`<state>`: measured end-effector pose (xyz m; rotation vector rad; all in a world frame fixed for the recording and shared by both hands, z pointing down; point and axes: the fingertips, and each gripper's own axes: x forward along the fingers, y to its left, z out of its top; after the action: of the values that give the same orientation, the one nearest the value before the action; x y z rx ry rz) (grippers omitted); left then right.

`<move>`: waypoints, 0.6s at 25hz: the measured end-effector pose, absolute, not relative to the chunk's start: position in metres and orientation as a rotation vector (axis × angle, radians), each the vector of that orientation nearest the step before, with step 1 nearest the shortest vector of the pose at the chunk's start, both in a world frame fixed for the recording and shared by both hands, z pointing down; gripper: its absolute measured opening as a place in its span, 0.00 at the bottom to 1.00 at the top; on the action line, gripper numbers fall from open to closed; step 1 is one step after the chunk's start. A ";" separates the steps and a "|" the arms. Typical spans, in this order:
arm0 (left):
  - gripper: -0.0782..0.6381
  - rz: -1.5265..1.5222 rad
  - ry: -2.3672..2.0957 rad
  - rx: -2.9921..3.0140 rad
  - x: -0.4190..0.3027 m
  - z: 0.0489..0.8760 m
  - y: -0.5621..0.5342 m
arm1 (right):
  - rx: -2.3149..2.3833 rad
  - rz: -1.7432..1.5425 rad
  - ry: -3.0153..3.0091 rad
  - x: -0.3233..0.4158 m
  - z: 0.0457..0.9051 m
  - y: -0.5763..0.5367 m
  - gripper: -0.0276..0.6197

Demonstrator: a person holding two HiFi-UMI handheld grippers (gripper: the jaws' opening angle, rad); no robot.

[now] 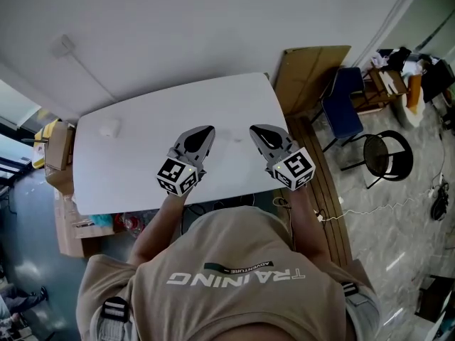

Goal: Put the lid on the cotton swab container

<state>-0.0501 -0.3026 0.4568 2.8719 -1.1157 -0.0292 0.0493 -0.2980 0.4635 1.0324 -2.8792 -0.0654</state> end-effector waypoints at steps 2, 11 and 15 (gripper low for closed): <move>0.13 -0.023 -1.108 2.873 -0.051 0.459 -0.303 | 1.017 -0.085 -2.877 0.045 0.461 -0.297 0.07; 0.13 -0.033 -1.137 2.831 -0.053 0.470 -0.313 | 0.942 -0.060 -2.873 0.037 0.473 -0.307 0.07; 0.13 -0.044 -1.162 2.809 -0.055 0.472 -0.319 | 0.908 -0.051 -2.877 0.032 0.477 -0.315 0.07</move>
<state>-0.0552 -0.3194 0.4719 2.8094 -1.1618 -0.0440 0.0321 -0.3151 0.4772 0.9079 -2.8774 -0.0509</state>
